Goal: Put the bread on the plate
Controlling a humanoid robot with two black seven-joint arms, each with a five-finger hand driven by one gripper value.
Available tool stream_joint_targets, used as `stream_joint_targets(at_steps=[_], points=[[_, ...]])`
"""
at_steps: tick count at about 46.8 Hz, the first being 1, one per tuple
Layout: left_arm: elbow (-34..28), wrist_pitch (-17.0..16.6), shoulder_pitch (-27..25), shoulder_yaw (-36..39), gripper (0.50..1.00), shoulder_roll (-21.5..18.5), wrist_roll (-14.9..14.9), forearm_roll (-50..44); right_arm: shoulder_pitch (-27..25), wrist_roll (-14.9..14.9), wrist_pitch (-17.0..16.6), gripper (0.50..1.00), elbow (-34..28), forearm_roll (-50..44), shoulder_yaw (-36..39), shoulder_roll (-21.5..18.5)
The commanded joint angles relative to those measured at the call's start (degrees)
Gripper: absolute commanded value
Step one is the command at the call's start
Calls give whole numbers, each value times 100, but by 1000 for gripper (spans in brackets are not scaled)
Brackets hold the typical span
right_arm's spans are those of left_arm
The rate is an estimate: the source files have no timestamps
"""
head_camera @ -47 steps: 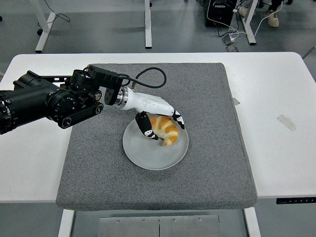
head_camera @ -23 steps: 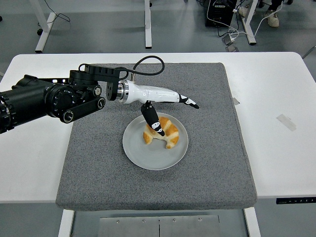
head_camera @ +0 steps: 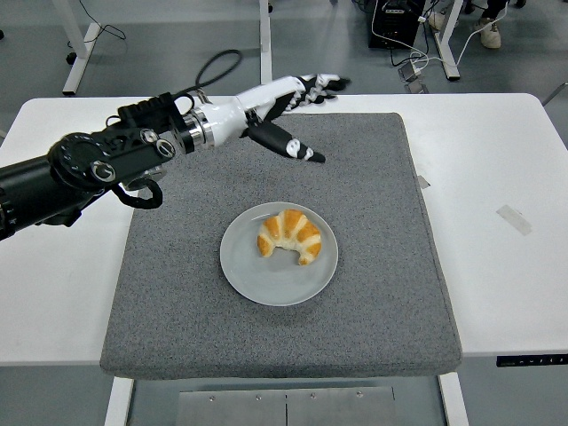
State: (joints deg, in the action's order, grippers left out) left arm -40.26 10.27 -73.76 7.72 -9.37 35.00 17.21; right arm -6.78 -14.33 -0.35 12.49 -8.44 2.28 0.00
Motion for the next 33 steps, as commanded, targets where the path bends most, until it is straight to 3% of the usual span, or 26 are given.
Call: stream_joint_targets(at_steps=[1,6,15,22,26,33], points=[[36,-16,177,-384,993,-144,0,-699,-7,0,0,1000,-1,0,1,0],[220,-25,546,-1254,995,-206,-212,-1254,-16,0,0,1000,-1,0,1,0],[616,-113,1249,-3248,993,-127,-669,-1351,-25,0,0,1000,17,0,1,0],[642,-279,1785,-4761,993,286,-1100,-1676,-25,0,0,1000,17,0,1,0],[642,-473,1987,-5148,993,532,-1127,-1817,-33,0,0,1000,17,0,1,0],[642,-491,2181,-5527,993,901,-1118,-2396,-42,0,-9,1000,26,0,-8,0]])
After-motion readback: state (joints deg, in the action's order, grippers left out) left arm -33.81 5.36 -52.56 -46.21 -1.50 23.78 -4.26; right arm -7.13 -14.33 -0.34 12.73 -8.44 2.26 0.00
